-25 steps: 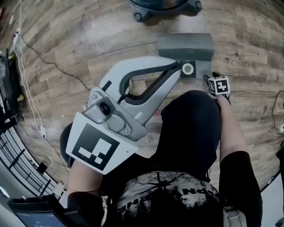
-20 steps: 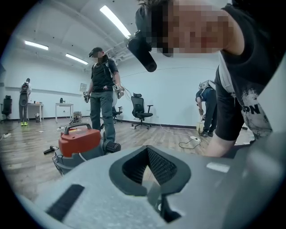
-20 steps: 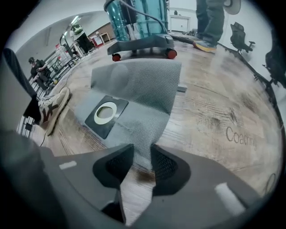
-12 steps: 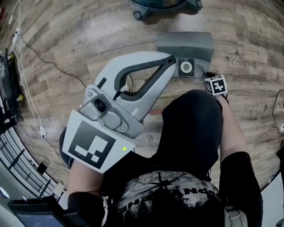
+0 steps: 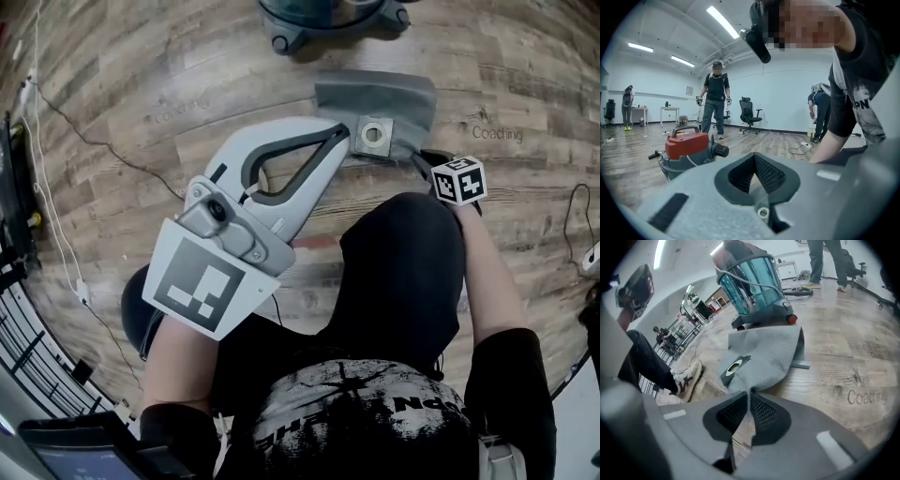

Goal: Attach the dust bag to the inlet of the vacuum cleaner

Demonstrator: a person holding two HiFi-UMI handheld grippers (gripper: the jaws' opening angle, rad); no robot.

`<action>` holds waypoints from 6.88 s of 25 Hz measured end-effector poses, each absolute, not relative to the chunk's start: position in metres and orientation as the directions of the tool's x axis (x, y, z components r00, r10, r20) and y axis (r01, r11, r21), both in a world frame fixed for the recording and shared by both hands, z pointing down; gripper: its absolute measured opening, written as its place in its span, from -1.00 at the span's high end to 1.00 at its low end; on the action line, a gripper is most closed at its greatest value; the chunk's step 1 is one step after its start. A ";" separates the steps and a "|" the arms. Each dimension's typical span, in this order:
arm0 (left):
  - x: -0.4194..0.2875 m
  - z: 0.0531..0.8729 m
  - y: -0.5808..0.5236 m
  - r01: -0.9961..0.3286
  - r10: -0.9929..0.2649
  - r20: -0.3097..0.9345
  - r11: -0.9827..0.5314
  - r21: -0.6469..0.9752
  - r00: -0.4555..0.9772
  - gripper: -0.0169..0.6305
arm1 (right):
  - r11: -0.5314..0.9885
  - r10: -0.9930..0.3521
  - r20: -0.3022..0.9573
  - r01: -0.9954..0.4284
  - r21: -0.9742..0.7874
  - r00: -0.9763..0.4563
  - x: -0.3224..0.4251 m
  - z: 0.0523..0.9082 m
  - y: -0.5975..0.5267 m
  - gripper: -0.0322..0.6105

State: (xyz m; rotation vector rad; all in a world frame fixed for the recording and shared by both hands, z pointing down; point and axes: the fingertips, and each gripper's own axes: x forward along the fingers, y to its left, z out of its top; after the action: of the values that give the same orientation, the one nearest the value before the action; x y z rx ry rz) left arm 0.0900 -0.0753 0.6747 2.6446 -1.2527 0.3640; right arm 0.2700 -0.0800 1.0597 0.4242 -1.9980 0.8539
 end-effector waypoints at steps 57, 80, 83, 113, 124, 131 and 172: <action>0.121 0.757 -0.129 -0.342 -0.473 0.798 -0.870 -0.356 0.372 0.86 | 0.948 -0.162 0.867 0.171 0.269 -0.471 0.161 0.726 -0.128 0.03; 0.121 0.712 -0.163 -0.375 -0.549 0.696 -0.833 -0.407 0.463 0.76 | 0.854 -0.311 0.876 0.295 0.428 -0.369 0.160 0.719 -0.189 0.80; 0.120 0.710 -0.169 -0.353 -0.559 0.689 -0.828 -0.436 0.461 0.77 | 0.843 -0.314 0.878 0.319 0.433 -0.362 0.149 0.720 -0.194 0.80; 0.095 0.742 -0.248 -0.382 -0.536 0.691 -0.841 -0.384 0.485 0.86 | 0.766 -0.467 0.823 0.318 0.559 -0.323 0.126 0.738 -0.285 0.77; 0.085 0.744 -0.261 -0.414 -0.527 0.699 -0.841 -0.347 0.483 0.85 | 0.752 -0.449 0.844 0.386 0.534 -0.294 0.118 0.743 -0.297 0.75; 0.081 0.744 -0.269 -0.471 -0.531 0.690 -0.829 -0.302 0.492 0.79 | 0.722 -0.421 0.862 0.471 0.507 -0.282 0.108 0.746 -0.314 0.71; 0.081 0.729 -0.290 -0.507 -0.503 0.697 -0.831 -0.228 0.511 0.85 | 0.747 -0.388 0.895 0.494 0.445 -0.221 0.115 0.750 -0.326 0.70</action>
State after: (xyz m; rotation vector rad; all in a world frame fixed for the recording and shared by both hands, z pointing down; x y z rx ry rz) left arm 0.0814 -0.2897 0.7294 2.7260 -0.9105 1.2553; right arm 0.1150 -0.3258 0.7502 -0.0876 -1.5999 -0.8126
